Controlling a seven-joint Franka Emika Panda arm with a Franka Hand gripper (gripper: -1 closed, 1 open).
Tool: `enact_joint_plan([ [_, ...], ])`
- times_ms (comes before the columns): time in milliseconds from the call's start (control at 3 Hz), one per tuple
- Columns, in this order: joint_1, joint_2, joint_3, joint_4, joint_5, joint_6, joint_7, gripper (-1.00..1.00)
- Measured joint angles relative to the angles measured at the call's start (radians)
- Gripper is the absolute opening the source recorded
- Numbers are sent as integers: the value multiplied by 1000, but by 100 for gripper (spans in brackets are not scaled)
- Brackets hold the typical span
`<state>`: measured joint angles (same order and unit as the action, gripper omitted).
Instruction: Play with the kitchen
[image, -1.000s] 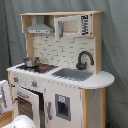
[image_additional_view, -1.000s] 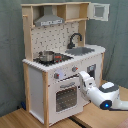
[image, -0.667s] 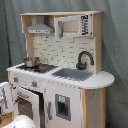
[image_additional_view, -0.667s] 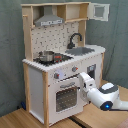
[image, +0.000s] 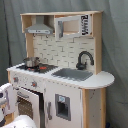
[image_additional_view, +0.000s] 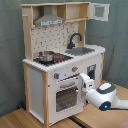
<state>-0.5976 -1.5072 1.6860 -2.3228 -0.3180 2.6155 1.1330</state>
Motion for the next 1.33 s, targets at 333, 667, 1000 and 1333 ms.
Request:
enact_joint_plan([
  [333, -49, 0, 33, 0, -35, 51, 52, 100],
  [667, -107, 0, 38, 0, -65, 127, 52, 100],
  [1000, -151, 2, 39, 0, -72, 201, 51, 100],
  [1333, -151, 2, 39, 0, -72, 201, 51, -100],
])
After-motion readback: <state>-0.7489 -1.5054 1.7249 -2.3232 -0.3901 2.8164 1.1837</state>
